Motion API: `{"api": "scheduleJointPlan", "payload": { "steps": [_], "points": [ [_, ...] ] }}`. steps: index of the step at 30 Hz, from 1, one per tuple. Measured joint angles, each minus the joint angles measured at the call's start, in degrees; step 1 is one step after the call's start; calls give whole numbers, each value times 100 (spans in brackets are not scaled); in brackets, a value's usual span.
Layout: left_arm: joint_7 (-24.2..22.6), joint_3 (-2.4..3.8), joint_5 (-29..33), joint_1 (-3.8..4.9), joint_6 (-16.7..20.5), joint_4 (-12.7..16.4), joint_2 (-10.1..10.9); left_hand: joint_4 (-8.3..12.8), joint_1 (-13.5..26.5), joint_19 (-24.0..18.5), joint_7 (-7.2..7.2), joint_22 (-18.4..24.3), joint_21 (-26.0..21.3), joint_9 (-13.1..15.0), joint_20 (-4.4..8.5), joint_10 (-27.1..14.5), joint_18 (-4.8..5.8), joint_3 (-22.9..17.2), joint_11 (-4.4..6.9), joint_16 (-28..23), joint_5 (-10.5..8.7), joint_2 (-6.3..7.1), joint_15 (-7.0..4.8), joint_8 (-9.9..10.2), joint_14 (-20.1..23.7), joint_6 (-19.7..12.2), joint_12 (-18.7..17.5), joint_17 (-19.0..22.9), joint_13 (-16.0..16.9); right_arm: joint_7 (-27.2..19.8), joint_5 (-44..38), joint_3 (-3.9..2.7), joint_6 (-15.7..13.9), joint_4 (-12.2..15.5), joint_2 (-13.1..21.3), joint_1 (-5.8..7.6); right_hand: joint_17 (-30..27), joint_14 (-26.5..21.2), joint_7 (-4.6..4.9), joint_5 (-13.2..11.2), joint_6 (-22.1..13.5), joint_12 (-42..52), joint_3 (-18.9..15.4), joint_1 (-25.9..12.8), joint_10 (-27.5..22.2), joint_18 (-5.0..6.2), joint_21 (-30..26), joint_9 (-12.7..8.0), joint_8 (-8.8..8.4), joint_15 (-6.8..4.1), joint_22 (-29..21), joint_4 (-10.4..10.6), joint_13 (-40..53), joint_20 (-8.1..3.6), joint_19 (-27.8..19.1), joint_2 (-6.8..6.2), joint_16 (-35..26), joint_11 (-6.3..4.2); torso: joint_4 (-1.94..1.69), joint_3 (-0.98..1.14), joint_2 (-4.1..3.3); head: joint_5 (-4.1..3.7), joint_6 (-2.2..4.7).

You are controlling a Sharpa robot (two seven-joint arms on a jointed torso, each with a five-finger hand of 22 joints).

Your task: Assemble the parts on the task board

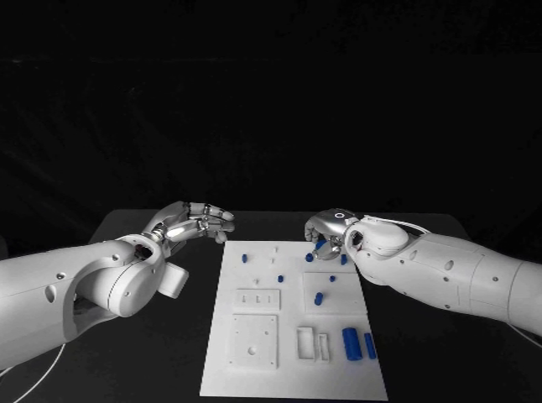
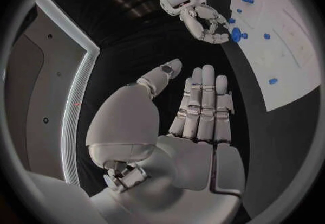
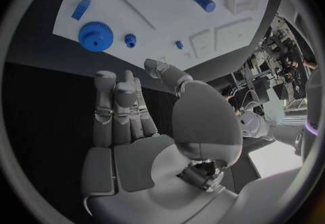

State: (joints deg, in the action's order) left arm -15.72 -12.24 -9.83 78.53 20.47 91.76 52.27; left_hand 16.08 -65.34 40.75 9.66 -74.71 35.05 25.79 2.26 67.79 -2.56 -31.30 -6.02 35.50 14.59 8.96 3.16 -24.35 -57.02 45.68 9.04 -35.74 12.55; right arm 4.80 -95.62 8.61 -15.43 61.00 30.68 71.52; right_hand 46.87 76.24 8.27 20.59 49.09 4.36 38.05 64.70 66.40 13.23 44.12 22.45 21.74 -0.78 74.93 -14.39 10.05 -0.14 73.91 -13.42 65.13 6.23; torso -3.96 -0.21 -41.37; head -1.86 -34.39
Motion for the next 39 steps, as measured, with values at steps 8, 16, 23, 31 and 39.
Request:
{"api": "scheduleJointPlan", "payload": {
  "steps": [8, 16, 23, 31, 39],
  "points": [
    [4, 9, -11, 31, -3, 25, 1, 0, -1, 0, 4, 0, 0, -2, 0, 0, 1, 0, 0, 0, -36, 1, 0, 0, 0, -4, 0, 0, 0, 40, -105, -2, 0, -137, -79, -10, -38, -19, 0, -283, 0, -27, 48, -23, -18, 0, 32, 8, -23, 19, 0, 48, -15, 0, 0, -23, 53, 2, -44, -9, -129, -32, 23],
    [7, 9, -13, 35, -7, 61, 5, -15, 30, 0, 4, 6, 0, -3, 0, -1, 1, 15, 0, 0, -63, 31, 0, 0, 0, -4, -3, 5, 6, 87, -198, -1, 0, -193, -87, -26, -88, -21, 0, -468, 0, -27, 96, -23, -17, -2, 50, 27, -23, 20, -1, 96, -16, 0, 0, -23, 97, 1, -79, -11, -247, -57, 65],
    [10, 9, -13, 35, -11, 61, 3, -15, 30, 0, 4, 12, 0, -2, 0, -1, 2, 15, -1, 0, -89, 31, 0, 0, 0, -4, -22, 5, 12, 117, -257, -1, 0, -256, -107, -25, -121, -20, 1, -572, 0, -27, 111, -23, -17, -2, 66, 44, -23, 20, -1, 111, -15, 0, 0, -23, 122, 1, -98, -18, -343, -82, 105],
    [12, 9, -8, 36, -14, 64, 5, -15, 29, 0, 4, 12, 0, -2, 0, -1, 3, 15, -1, 0, -89, 31, 0, 0, 0, -4, -21, 5, 11, 135, -308, 0, 2, -282, -125, -33, -149, -19, 1, -646, 0, -27, 142, -23, -17, -2, 66, 53, -23, 19, -1, 143, -15, 1, 1, -23, 143, 0, -108, -25, -454, -94, 157],
    [15, 9, -3, 36, -20, 55, 3, -29, 75, 1, 4, 17, 0, -2, 0, -1, 3, 29, -1, 0, -110, 31, 0, 0, 0, -4, -21, 4, 17, 154, -355, -5, 9, -295, -127, -29, -200, -26, -6, -886, 96, -26, 227, -23, 64, -2, 91, 83, -23, 7, -2, 177, 14, 1, 1, -23, 198, -67, -117, -35, -539, -101, 197]
  ]
}}
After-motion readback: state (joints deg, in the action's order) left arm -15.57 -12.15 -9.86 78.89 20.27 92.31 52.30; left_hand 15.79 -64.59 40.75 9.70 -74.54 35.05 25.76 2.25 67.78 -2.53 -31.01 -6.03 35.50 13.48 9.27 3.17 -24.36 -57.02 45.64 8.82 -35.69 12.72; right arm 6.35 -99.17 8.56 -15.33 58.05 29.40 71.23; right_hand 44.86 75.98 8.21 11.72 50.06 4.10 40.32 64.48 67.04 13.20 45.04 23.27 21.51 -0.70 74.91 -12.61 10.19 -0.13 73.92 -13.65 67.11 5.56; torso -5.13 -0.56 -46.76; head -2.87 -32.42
